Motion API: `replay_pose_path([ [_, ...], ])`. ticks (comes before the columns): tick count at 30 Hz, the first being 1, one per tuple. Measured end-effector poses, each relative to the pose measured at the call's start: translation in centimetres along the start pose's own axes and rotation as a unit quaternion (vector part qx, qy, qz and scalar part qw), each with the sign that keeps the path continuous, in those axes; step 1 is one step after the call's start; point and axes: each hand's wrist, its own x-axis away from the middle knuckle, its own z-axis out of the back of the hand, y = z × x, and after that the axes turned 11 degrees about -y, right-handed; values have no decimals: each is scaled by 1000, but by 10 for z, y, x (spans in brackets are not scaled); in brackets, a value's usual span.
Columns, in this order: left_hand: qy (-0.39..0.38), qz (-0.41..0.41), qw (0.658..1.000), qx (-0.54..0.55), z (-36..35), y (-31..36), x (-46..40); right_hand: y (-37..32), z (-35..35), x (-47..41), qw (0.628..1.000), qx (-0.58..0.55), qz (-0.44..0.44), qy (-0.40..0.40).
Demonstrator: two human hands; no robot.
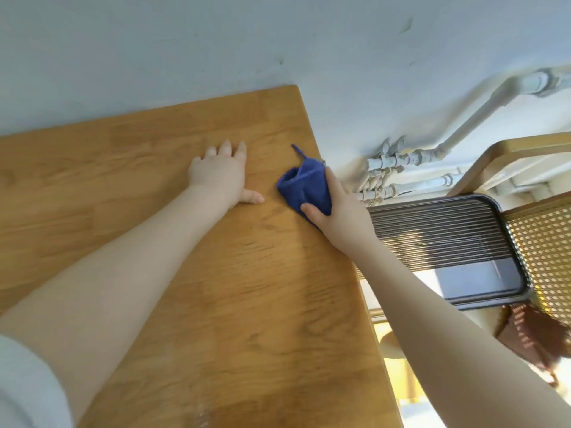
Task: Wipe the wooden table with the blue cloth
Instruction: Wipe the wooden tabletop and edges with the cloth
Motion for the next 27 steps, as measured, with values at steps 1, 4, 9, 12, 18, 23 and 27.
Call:
replay_pose_path([
  [1,-6,0,1000,7,-3,0,3,6,-2,21,1000,6,-1,-12],
  [4,-8,-2,1000,17,-2,4,12,21,-9,64,999,9,-10,-43],
  [9,41,-75,994,73,-17,26,49,21,-6,47,997,-75,2,-16],
  [12,71,-127,986,85,-42,40,92,22,-11,38,998,-65,13,14],
  [18,42,-148,986,67,-80,53,163,57,-30,138,996,-64,63,-27],
  [23,13,-135,990,49,-108,67,214,83,-37,211,983,-133,70,-102],
  [27,-14,-100,994,50,-135,77,245,73,-34,180,987,-125,44,-91],
])
